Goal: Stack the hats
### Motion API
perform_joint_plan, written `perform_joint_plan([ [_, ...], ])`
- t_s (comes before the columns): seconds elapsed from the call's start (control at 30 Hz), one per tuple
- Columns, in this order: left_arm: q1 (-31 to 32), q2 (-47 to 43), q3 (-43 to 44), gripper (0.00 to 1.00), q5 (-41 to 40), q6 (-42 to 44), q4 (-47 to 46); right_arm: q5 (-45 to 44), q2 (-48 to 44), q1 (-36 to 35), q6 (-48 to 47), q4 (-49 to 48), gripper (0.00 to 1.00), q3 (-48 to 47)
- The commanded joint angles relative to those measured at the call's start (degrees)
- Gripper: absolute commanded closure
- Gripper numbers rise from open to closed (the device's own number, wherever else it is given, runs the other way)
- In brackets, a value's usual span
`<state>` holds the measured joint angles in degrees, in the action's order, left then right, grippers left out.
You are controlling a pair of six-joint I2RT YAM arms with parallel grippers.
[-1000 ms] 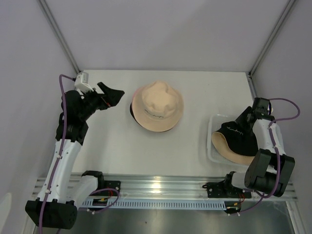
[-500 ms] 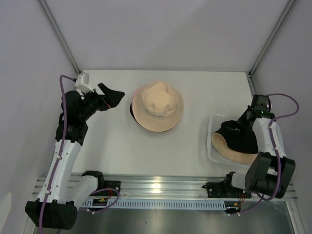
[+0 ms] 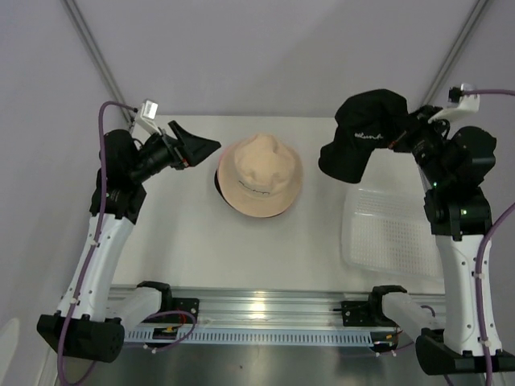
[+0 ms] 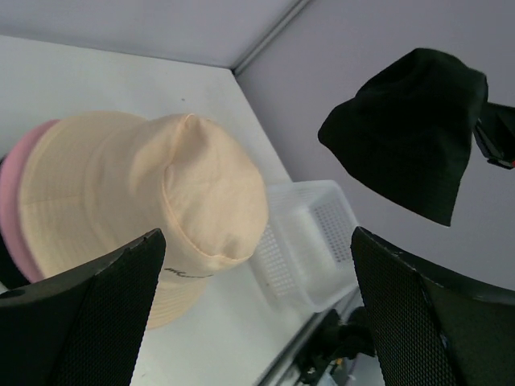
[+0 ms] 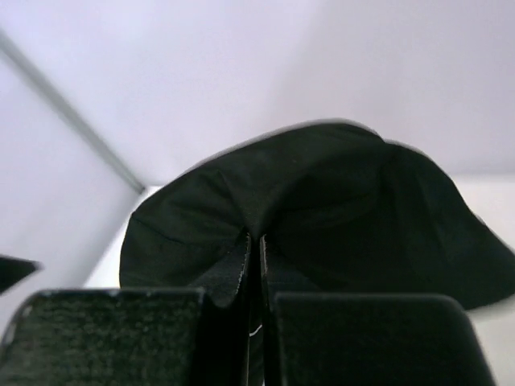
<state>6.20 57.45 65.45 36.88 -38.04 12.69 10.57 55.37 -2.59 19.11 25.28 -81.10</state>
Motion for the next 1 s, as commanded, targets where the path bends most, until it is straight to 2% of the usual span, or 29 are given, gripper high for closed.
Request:
perform_joint_plan([
  [0.0, 1.10, 4.32, 3.09, 0.00, 4.08, -9.67, -7.40, 12.00, 10.50, -3.55, -2.23, -13.05, 1.00, -5.10],
  [0.17, 1.36, 10.22, 5.21, 0.00, 2.84, -16.60, -11.19, 15.70, 24.85, -13.22, -7.07, -14.99, 1.00, -21.24],
  [0.33, 1.19, 11.98, 1.80, 0.00, 0.91, -24.35, -19.98, 20.80, 34.61, -21.30, -9.26, -19.47, 1.00, -29.89],
  [0.57, -0.22, 10.93, 0.21, 0.00, -1.11, -24.45, -19.20, 31.51, 46.56, -24.74, -6.73, -19.83, 1.00, -45.27],
  [0.83, -4.52, 8.64, -5.86, 0.01, -5.59, -24.62, -19.37, 35.39, 45.09, -25.36, -2.07, -21.32, 1.00, -43.79],
  [0.97, -7.85, 7.94, -8.93, 0.01, -6.04, -25.76, -21.20, 38.64, 44.38, -25.88, -0.13, -21.94, 1.00, -38.81],
])
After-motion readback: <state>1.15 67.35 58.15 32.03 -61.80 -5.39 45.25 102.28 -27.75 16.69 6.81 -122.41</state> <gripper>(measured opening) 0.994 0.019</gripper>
